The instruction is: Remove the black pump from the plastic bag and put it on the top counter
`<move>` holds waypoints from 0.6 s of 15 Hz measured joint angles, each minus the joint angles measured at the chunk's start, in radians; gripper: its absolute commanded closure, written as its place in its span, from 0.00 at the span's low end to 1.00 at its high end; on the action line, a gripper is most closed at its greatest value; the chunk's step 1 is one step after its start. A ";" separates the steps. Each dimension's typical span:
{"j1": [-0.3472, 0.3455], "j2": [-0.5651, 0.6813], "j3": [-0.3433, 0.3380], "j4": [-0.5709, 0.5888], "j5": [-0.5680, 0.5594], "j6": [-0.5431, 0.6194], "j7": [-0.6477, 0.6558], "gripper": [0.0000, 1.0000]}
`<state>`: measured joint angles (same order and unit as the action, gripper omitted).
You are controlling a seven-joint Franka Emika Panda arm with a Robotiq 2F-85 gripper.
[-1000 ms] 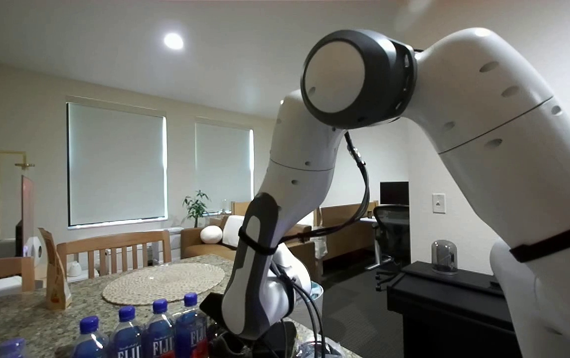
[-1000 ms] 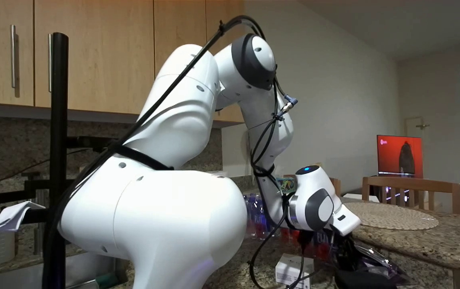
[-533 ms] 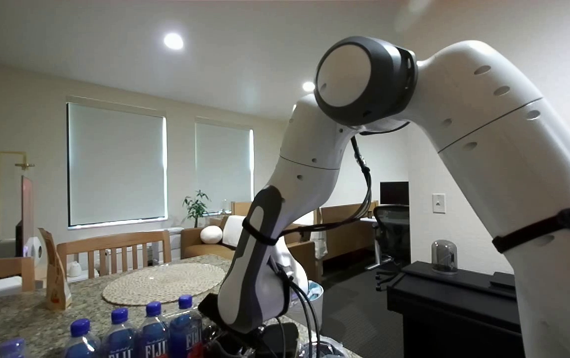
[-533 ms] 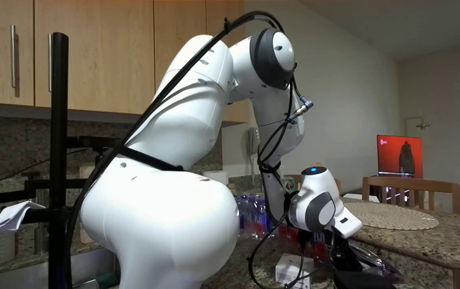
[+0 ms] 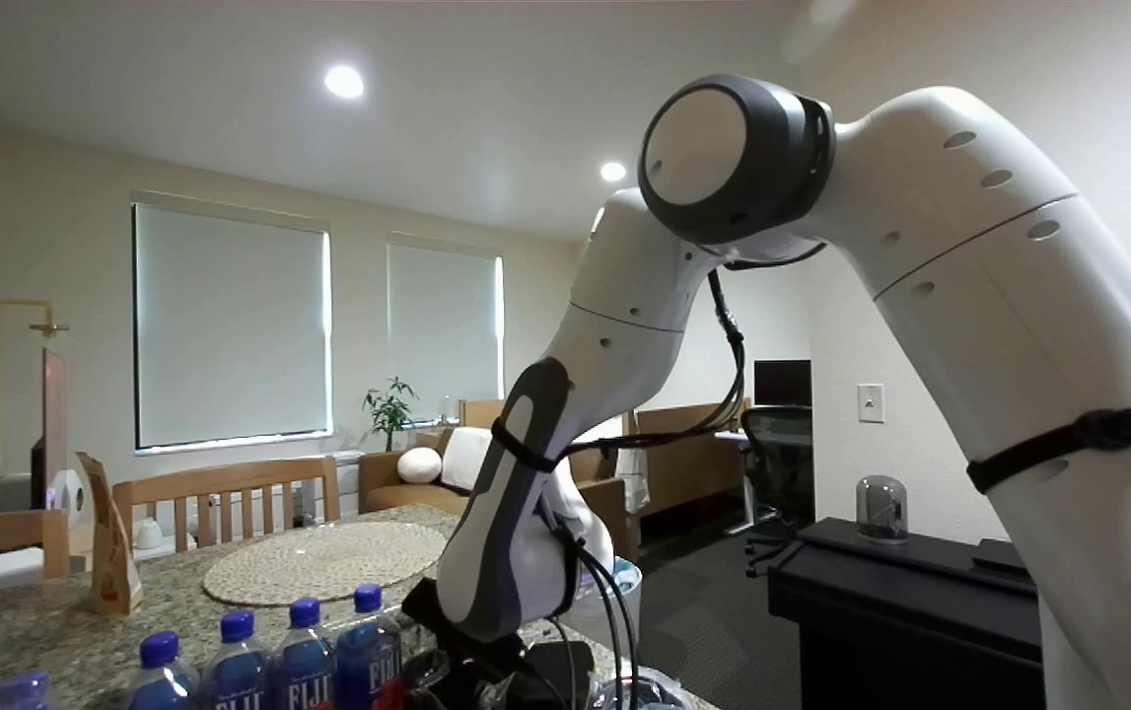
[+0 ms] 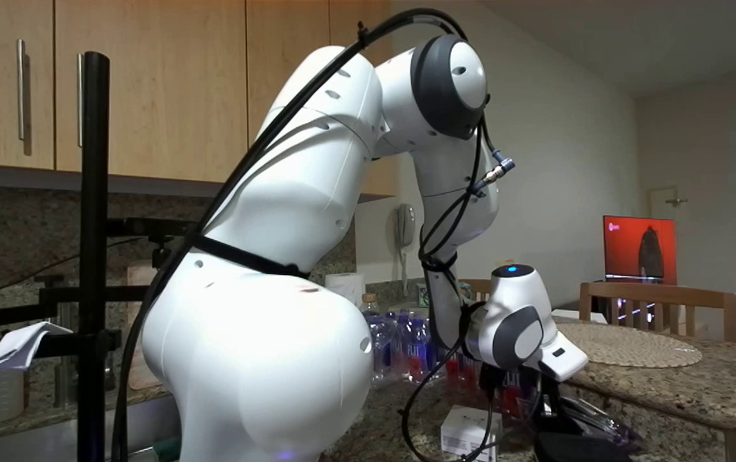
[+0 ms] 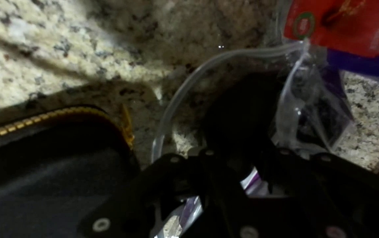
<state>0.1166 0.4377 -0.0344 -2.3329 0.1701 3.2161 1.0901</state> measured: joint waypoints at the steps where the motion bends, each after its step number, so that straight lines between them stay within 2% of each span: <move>1: -0.011 -0.006 0.007 0.000 0.001 -0.017 -0.009 0.91; 9: -0.081 -0.064 0.054 0.000 0.037 -0.158 -0.125 0.90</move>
<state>0.0355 0.3738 0.0200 -2.3327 0.2068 3.0583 0.9649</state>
